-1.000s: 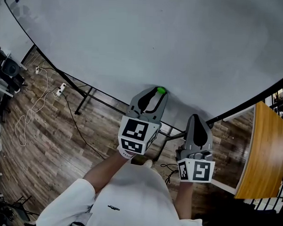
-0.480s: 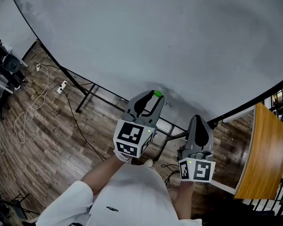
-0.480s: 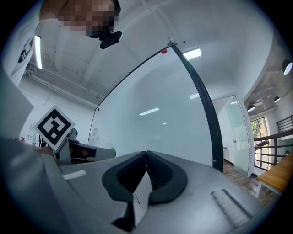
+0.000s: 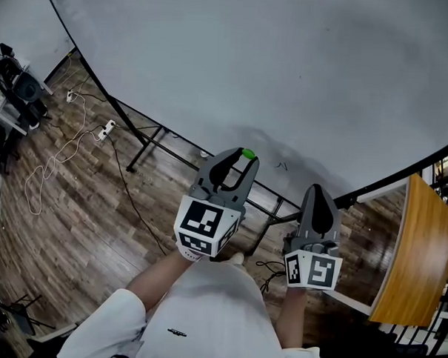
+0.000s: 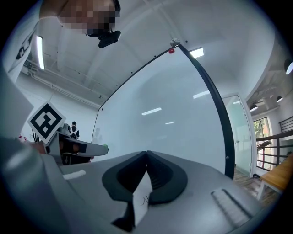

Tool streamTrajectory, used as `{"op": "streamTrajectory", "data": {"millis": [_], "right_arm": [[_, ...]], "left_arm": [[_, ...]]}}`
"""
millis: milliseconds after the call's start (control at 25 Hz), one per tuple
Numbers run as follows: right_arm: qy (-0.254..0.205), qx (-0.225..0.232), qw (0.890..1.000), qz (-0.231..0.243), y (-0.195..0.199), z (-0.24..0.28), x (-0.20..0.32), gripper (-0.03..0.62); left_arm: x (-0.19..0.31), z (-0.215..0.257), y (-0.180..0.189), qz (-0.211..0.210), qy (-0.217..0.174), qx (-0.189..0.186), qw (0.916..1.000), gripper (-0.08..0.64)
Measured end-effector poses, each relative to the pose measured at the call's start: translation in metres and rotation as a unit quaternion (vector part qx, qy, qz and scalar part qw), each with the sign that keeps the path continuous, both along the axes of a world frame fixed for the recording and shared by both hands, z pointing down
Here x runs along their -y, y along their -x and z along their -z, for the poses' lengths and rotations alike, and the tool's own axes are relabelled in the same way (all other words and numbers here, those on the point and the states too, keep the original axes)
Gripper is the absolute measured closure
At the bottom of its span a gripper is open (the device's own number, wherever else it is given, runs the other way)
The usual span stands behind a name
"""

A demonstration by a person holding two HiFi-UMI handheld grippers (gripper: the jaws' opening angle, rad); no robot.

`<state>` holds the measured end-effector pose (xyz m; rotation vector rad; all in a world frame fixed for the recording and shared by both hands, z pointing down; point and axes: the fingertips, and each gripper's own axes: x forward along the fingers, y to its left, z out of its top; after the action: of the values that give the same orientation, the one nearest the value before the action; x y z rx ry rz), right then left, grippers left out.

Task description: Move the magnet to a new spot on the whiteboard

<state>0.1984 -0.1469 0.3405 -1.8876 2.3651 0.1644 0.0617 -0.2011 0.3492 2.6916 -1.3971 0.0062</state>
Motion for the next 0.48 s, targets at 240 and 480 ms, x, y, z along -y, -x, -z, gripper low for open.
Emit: {"op": "streamTrajectory", "data": {"millis": [240, 480], "right_arm": [[-0.004, 0.002, 1.0, 0.014, 0.015, 0.0, 0.004, 0.58], [-0.009, -0.002, 1.0, 0.028, 0.037, 0.005, 0.001, 0.58]], "left_arm": [[-0.006, -0.001, 0.022, 0.013, -0.003, 0.003, 0.9999, 0.437], [-0.011, 0.0, 0.039, 0.022, -0.005, -0.002, 0.9998, 0.437]]}}
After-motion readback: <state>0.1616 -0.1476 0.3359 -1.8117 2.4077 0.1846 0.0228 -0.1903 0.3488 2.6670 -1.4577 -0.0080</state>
